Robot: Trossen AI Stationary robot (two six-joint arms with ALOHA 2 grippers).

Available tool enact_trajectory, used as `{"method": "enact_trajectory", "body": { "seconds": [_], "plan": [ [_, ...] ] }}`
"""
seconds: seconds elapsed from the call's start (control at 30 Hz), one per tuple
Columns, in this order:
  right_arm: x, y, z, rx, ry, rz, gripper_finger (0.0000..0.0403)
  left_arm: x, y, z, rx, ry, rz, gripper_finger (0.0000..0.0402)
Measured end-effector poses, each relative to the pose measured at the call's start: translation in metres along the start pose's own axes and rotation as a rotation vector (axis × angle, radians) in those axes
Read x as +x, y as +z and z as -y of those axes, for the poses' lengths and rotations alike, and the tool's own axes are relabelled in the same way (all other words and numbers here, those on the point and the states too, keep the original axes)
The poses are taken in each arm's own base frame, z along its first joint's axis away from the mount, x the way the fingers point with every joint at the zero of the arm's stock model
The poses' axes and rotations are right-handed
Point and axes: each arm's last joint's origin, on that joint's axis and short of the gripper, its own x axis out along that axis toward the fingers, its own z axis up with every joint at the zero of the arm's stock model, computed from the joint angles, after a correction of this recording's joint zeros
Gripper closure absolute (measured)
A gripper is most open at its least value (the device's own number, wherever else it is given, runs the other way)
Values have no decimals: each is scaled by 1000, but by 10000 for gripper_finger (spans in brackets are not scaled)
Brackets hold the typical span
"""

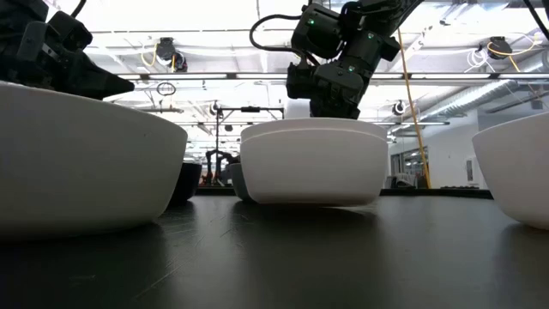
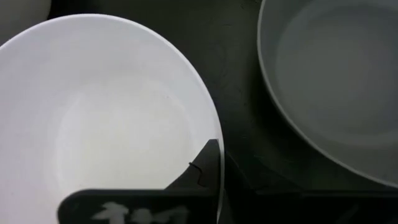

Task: Nest bowls inside each other
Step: Stack the top white bowl on the middle white bowl, then stack the black bowl on the left white bowl

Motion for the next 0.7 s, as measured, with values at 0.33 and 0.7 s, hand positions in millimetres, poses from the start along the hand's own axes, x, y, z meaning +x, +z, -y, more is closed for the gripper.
{"method": "enact_trajectory", "body": {
  "seconds": [0.33, 0.7],
  "plan": [
    [0, 2, -3, -6, 83, 11, 317, 0, 0, 0, 0, -1, -1, 394],
    [-26, 16, -5, -60, 93, 175, 229, 0, 0, 0, 0, -1, -1, 394]
  ]
}}
